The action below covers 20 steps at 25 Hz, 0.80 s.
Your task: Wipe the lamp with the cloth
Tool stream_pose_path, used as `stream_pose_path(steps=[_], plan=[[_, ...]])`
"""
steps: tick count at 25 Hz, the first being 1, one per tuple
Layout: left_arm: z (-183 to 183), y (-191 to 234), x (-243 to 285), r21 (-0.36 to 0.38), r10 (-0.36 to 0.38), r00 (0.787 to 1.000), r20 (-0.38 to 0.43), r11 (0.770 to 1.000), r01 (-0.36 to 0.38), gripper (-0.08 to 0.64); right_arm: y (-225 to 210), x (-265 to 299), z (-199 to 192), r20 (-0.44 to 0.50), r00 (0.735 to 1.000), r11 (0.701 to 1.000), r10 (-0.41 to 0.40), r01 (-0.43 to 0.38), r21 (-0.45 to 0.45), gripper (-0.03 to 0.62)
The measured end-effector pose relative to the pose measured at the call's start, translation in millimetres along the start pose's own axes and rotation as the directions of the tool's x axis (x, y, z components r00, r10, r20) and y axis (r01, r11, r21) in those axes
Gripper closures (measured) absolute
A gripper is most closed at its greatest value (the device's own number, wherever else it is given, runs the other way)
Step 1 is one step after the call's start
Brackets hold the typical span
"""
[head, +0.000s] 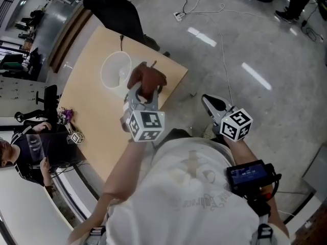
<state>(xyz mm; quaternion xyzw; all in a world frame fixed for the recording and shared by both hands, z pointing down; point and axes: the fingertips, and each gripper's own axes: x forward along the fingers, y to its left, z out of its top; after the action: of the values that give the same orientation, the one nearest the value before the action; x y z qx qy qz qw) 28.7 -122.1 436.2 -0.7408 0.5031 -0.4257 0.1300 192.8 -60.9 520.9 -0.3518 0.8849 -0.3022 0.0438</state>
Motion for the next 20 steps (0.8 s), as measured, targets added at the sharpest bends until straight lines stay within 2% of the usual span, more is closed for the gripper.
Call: stream_pose_path(steps=[4, 7, 10, 13, 15, 17, 19, 20], plan=[[-34.8, -36.5, 15.2, 0.005, -0.095, 0.993, -0.065, 0.995, 0.095, 0.439, -3.4, -4.4, -8.4, -0.003, 1.0, 1.0, -0.016, 0.016, 0.015, 0.581], [-39.8, -54.9, 15.4, -0.042, -0.155, 0.987, -0.049, 0.987, 0.153, 0.437, -3.4, -5.4, -14.4, -0.014, 1.0, 1.0, -0.018, 0.018, 0.018, 0.58], [-1.2, -44.4, -3.2, -0.065, -0.124, 0.991, 0.044, 0.99, 0.127, 0.437, -6.5, -10.6, -9.2, -0.021, 1.0, 1.0, -0.017, 0.017, 0.005, 0.58], [50.5, -14.8, -27.8, -0.071, -0.111, 0.984, 0.139, 0.99, 0.122, 0.437, -8.1, -15.6, -0.6, -0.023, 1.0, 1.0, -0.011, 0.01, -0.006, 0.58], [75.2, 10.2, -44.0, -0.034, -0.125, 0.977, 0.174, 0.991, 0.132, 0.437, -5.2, -15.3, 2.9, -0.018, 1.0, 1.0, 0.0, 0.0, -0.01, 0.581], [87.2, 31.6, -55.1, 0.037, -0.157, 0.974, 0.164, 0.987, 0.153, 0.437, -1.6, -13.7, 3.7, -0.011, 1.0, 1.0, 0.012, -0.012, -0.009, 0.58], [88.6, 45.9, -58.3, 0.13, -0.21, 0.97, 0.118, 0.972, 0.195, 0.437, 1.3, -12.4, 2.1, -0.007, 1.0, 1.0, 0.026, -0.026, -0.005, 0.58], [87.6, 50.5, -57.6, 0.185, -0.246, 0.966, 0.084, 0.956, 0.228, 0.436, 2.7, -12.3, 1.3, -0.006, 1.0, 1.0, 0.031, -0.031, -0.004, 0.58]])
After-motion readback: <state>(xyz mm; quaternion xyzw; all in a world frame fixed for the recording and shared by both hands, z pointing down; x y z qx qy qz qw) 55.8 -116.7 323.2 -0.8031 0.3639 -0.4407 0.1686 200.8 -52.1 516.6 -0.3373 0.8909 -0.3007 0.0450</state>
